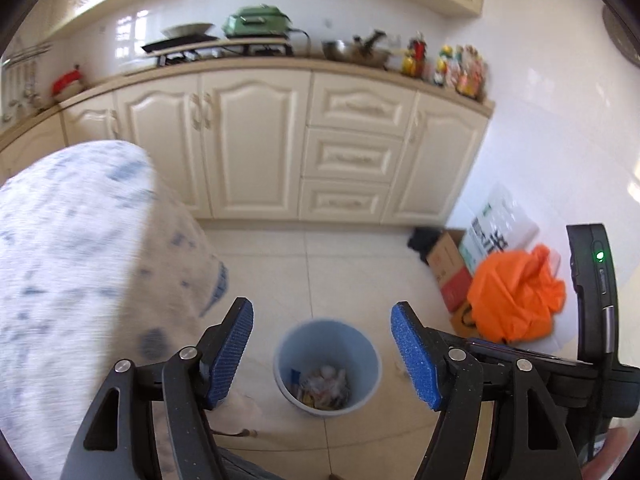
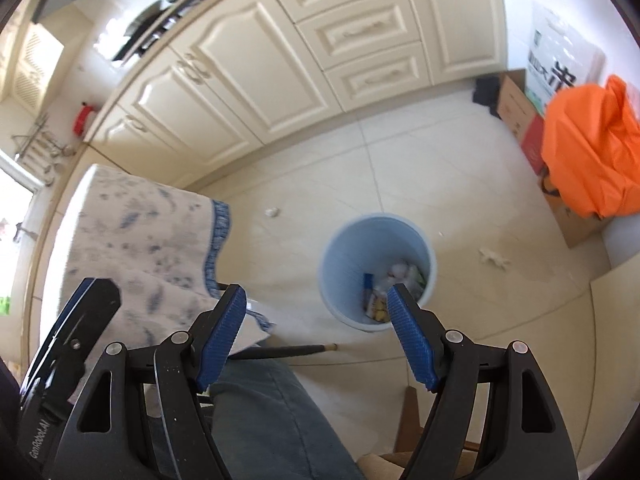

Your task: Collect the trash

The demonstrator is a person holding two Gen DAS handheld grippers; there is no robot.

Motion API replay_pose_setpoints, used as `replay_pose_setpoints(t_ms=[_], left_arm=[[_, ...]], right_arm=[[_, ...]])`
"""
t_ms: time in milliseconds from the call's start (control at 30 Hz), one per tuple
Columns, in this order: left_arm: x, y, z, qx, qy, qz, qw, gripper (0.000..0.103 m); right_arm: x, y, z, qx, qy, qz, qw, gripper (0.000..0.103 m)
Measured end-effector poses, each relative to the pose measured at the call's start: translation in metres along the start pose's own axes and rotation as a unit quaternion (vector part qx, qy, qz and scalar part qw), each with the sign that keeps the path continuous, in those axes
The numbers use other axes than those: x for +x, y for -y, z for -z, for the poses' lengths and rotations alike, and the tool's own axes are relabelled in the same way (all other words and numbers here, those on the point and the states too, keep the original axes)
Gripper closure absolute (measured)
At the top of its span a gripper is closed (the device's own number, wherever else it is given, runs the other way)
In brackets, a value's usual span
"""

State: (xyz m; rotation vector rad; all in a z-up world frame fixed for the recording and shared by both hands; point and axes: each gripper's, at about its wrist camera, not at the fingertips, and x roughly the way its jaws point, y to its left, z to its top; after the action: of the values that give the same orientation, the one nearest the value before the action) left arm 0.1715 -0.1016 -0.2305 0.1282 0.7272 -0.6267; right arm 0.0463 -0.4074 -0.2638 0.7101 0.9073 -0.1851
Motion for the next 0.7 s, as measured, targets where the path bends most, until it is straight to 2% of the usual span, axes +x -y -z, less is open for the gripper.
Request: replay_pose_setpoints(t_ms=[100,233,367,600,700], left_arm=[[-0.031,-0.007,0.012,-0.018,0.023,-0.014,0.9995,0.032],[-0.073,-0.010,0.036,-0.026,0.060,-0.051,0.9965,0.029],[-0.107,-0.003,0.060,-0.046,0.076,-0.082,0.9927,0.029],[-0.149,0.032,0.089,-0.047,0.106,-0.147,0.9823,0.025],[-0.167,0.054,0.106,-0.049,0.121,-0.177,0.9754,0.025]], right_arm=[[-0.007,-0.014,-0.001,-0.020,0.014,-0.013,1.000,0.028],[-0.016,-0.033,0.001,-0.048,0.034,-0.026,0.998,0.024],[-0.026,-0.049,0.003,-0.068,0.052,-0.041,0.996,0.024],[-0.045,-0.077,0.012,-0.120,0.081,-0.082,0.986,0.020],[-0.053,-0.088,0.019,-0.149,0.099,-0.081,0.980,0.020]])
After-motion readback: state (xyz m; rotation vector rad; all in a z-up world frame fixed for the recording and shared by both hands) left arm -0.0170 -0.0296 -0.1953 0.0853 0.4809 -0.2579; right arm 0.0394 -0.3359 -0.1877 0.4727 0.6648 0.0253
